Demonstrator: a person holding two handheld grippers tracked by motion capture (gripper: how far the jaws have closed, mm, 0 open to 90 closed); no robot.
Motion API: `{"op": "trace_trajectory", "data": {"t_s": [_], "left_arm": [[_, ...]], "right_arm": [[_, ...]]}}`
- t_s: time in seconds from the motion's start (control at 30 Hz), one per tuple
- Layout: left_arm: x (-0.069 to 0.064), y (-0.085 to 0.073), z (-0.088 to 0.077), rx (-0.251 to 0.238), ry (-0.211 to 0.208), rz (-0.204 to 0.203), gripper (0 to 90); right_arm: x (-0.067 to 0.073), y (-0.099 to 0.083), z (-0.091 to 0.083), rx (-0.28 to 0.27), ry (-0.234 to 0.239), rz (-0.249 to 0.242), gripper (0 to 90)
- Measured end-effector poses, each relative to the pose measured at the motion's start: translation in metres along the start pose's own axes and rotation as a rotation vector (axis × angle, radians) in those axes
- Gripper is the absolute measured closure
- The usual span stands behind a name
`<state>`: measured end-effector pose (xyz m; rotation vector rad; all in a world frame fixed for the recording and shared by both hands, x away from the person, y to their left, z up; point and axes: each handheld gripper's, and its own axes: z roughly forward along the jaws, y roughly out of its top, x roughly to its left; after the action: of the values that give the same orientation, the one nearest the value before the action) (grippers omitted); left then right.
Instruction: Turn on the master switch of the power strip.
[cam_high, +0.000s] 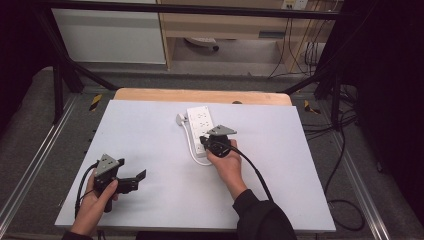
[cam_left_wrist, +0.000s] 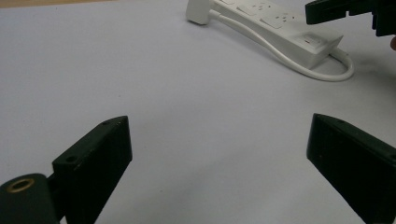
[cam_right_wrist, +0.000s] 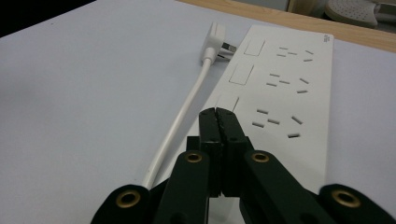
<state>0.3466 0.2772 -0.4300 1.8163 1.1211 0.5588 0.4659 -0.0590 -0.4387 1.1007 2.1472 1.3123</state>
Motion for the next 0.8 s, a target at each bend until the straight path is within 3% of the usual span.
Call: {"op": "trace_trajectory", "data": {"t_s": [0.3, 0.8], "left_arm": [[-0.0001, -0.0002, 0.0000, 0.003, 0.000, 0.002, 6.7], [-0.0005, -0.0004, 0.0002, 0.007, -0.002, 0.004, 6.7]], "right_arm": [[0.0047, -0.0012, -0.0023, 0.000, -0.004, -0.025, 90.0], [0.0035, -0.0087, -0.0031, 0.010, -0.023, -0.016, 90.0]]}}
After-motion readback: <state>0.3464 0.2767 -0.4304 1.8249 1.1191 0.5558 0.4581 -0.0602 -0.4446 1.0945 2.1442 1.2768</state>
